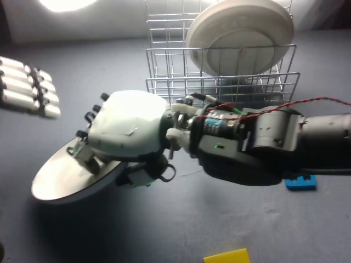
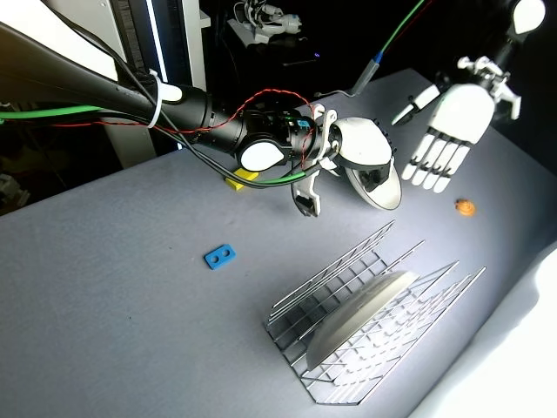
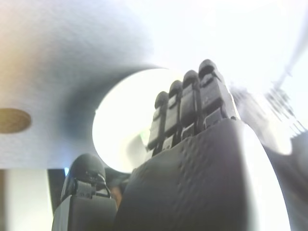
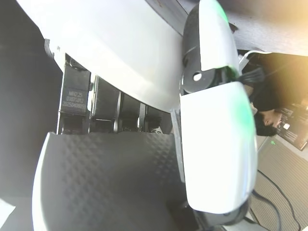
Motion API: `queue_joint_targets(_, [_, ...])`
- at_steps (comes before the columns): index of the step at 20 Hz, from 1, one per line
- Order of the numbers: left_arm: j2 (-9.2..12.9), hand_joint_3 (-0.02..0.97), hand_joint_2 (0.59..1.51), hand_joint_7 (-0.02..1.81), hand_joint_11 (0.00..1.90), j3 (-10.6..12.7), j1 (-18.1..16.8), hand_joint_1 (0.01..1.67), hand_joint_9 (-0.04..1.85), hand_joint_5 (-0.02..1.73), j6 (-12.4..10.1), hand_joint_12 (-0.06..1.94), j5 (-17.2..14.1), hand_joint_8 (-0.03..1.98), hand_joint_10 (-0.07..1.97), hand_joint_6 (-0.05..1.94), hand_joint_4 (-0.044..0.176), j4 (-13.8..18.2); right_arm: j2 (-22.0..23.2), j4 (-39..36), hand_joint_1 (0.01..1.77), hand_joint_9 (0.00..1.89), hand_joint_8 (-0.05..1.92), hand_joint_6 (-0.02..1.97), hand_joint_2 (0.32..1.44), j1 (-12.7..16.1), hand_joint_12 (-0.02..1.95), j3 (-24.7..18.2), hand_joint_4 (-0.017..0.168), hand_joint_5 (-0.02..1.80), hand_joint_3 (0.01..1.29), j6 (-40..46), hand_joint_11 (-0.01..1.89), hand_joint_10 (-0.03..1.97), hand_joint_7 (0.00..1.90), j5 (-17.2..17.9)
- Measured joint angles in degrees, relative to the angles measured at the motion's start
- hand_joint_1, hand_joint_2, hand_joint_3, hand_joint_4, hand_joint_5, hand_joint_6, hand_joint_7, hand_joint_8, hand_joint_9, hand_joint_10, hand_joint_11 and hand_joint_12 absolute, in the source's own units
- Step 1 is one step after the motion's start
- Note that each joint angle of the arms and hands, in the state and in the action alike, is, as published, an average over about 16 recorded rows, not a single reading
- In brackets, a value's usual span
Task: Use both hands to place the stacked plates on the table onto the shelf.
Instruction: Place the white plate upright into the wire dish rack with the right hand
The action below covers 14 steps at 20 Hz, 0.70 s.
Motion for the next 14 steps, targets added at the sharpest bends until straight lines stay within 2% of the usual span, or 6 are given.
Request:
queue_joint_targets(8, [3.43, 0.018, 1.165, 0.07, 0.03, 0.27, -5.96, 0.01, 0.05, 0.1, -3.42, 0.04, -2.21, 0.01, 0.01, 0.02, 0.001, 0.07, 9.37, 5.88, 1.21, 1.27, 0.74, 0.9, 0.98, 1.8, 0.85, -8.82, -0.003, 0.85, 0.01, -0.03, 0.99, 0.01, 1.0, -2.3])
queue_joint_targets(14, [4.31, 0.018, 1.16, 0.06, 0.02, 0.88, -7.08, 0.02, 0.05, 0.09, -4.91, 0.04, -3.11, 0.01, 0.01, 0.02, 0.001, 0.41, 18.56, 11.45, 1.23, 1.24, 0.79, 0.95, 0.99, 5.18, 0.84, -17.22, -0.004, 0.89, 0.01, -0.09, 0.99, 0.22, 1.04, -4.67])
